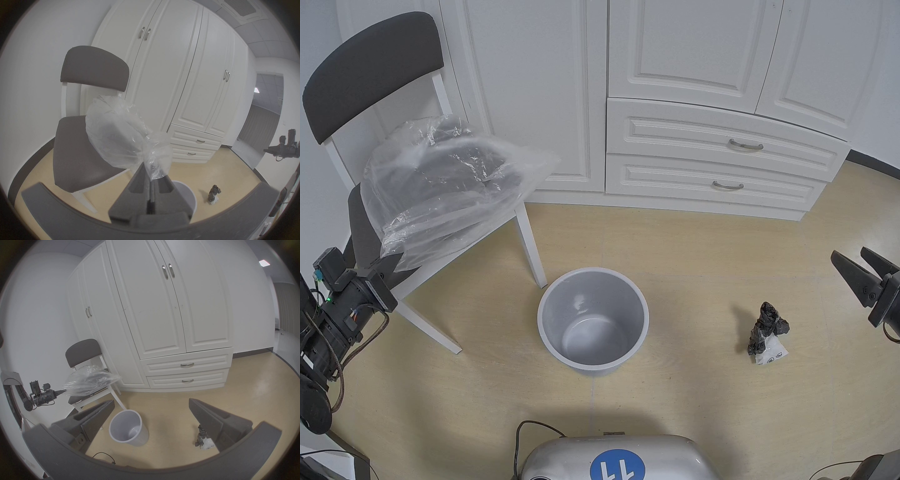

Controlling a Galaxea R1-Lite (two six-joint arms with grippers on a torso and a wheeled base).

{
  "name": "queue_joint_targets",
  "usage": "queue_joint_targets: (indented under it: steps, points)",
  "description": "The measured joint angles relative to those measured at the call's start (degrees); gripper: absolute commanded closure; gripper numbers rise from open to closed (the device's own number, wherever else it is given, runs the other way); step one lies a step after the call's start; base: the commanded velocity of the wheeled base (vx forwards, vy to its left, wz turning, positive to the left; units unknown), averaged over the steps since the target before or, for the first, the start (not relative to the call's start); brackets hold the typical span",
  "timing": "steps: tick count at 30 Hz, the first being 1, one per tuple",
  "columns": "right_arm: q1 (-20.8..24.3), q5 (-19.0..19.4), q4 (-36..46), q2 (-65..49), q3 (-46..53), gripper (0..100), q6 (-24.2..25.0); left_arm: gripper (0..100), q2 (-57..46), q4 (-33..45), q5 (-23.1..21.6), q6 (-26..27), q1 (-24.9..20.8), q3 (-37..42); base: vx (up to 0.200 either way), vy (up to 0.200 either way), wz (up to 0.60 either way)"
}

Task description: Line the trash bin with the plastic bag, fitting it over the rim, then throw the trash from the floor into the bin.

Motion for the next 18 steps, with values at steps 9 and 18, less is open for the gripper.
queue_joint_targets:
  steps: [9, 18]
  points:
    - [-0.33, 0.0, 2.02, -0.63, -0.65, 0, -1.35, 100, -8.07, 26.49, 6.69, -0.06, -8.29, -7.83, 0.0, 0.0, 0.0]
    - [-0.17, 0.09, 9.74, -3.25, -2.44, 0, -3.29, 100, -17.77, 45.68, 14.03, -0.37, -19.7, -19.71, 0.0, 0.0, 0.0]
